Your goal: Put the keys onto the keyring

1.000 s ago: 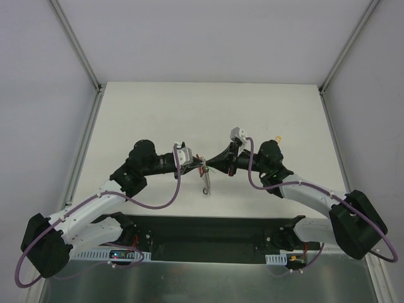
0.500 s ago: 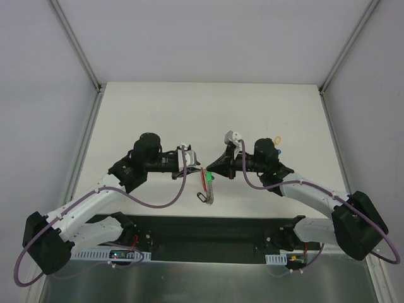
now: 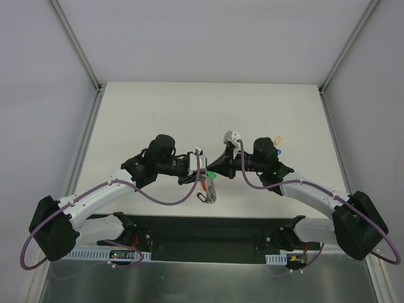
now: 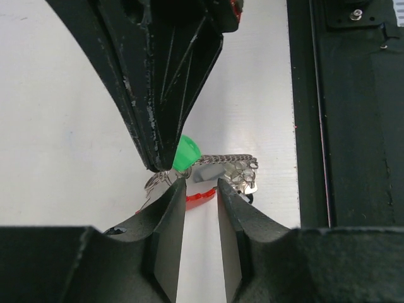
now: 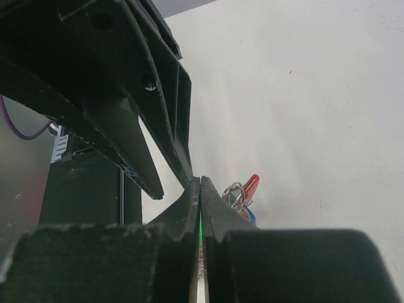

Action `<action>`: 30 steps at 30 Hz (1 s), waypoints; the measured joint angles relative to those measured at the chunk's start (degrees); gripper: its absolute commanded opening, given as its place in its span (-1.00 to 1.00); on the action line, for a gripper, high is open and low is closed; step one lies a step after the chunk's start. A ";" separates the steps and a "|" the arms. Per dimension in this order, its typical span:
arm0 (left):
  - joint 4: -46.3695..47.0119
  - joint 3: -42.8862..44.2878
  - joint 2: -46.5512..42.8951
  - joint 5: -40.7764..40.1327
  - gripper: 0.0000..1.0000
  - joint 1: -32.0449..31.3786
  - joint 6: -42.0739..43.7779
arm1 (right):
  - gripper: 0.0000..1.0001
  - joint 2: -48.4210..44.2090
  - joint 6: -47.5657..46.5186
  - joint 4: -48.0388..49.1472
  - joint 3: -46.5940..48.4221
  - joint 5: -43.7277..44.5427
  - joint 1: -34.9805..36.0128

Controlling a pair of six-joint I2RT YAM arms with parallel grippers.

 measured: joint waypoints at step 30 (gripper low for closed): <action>22.23 -13.44 -4.61 -14.05 -0.47 -1.07 -15.04 | -0.98 -0.70 -0.57 -1.60 0.39 0.20 0.33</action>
